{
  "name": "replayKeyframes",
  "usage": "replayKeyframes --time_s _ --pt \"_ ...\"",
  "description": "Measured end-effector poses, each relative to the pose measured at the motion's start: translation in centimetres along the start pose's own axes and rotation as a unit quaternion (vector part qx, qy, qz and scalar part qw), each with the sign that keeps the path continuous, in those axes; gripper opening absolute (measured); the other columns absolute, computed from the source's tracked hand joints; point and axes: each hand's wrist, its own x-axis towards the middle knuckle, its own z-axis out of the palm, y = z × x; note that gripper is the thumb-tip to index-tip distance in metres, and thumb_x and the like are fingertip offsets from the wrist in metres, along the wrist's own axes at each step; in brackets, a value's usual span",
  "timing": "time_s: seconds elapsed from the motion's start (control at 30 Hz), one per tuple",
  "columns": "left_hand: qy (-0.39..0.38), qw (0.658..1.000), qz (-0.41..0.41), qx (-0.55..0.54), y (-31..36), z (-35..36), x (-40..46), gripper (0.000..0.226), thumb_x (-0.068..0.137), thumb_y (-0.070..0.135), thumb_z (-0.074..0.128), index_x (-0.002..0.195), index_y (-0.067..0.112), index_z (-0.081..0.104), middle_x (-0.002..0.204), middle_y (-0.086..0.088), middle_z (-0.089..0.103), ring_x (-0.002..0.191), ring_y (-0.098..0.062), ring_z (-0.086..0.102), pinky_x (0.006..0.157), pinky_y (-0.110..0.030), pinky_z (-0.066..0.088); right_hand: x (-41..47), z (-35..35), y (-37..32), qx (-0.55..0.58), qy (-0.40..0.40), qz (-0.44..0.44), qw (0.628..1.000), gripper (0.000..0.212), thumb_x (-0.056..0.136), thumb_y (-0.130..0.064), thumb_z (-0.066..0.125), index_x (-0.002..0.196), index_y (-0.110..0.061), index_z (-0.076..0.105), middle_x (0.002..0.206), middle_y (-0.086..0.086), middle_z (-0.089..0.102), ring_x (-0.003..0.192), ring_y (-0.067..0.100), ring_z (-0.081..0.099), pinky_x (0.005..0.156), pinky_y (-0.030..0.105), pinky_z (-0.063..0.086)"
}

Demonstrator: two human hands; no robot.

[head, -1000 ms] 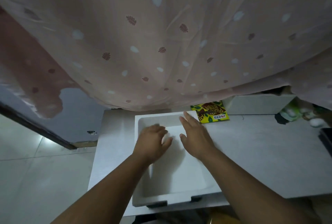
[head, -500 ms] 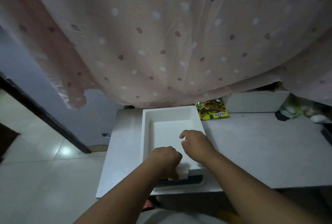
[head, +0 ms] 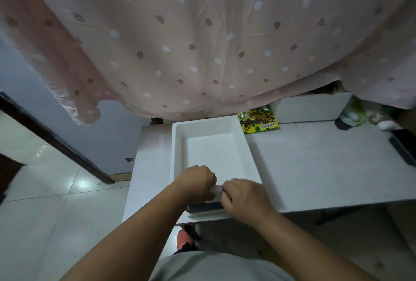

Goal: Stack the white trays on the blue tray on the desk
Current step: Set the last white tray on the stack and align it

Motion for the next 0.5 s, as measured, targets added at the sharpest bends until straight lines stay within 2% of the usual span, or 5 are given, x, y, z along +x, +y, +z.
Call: replayKeyframes --time_s 0.17,0.23,0.33,0.43,0.5 --pt "-0.005 1.0 -0.003 -0.002 0.0 0.0 0.1 0.02 0.085 0.025 0.055 0.07 0.012 0.055 0.059 -0.002 0.039 0.065 -0.029 0.046 0.057 -0.028 0.034 -1.3 0.4 0.3 0.014 0.048 -0.048 0.998 0.019 0.077 -0.019 0.061 0.059 -0.016 0.061 0.053 0.0 0.052 0.044 0.02 0.045 0.038 0.028 0.036" --pt "-0.009 1.0 -0.008 -0.001 0.1 -0.1 0.2 0.02 0.085 0.025 0.054 0.07 0.012 0.054 0.059 -0.003 0.038 0.065 -0.03 0.046 0.058 -0.028 0.034 -1.6 0.1 0.0 0.006 0.031 -0.063 0.998 0.016 0.075 -0.019 0.065 0.059 -0.017 0.062 0.053 0.0 0.055 0.044 0.02 0.048 0.041 0.025 0.033" --pt "-0.011 1.0 -0.014 0.004 0.3 -0.1 0.2 0.025 0.089 0.028 0.053 0.07 0.011 0.052 0.059 -0.003 0.037 0.065 -0.031 0.046 0.058 -0.028 0.034 -2.2 0.0 -0.6 -0.038 -0.017 -0.046 0.998 0.005 0.069 -0.024 0.071 0.073 -0.021 0.071 0.056 -0.003 0.061 0.045 0.019 0.056 0.04 0.022 0.034" --pt "-0.013 1.0 -0.012 -0.006 0.2 -0.2 0.2 0.022 0.085 0.027 0.055 0.07 0.012 0.053 0.061 -0.004 0.041 0.065 -0.031 0.048 0.057 -0.029 0.035 -2.9 0.4 -0.8 -0.075 -0.055 -0.021 0.995 0.024 0.068 -0.027 0.069 0.091 -0.022 0.076 0.052 -0.003 0.061 0.04 0.02 0.057 0.04 0.024 0.027" --pt "-0.015 1.0 -0.007 -0.01 0.2 -0.3 0.2 0.018 0.083 0.026 0.057 0.073 0.012 0.052 0.072 -0.009 0.053 0.067 -0.03 0.05 0.058 -0.03 0.036 -3.0 0.4 -1.1 -0.099 -0.074 -0.016 0.992 0.028 0.066 -0.029 0.068 0.092 -0.022 0.077 0.048 -0.003 0.06 0.037 0.02 0.056 0.043 0.023 0.023"
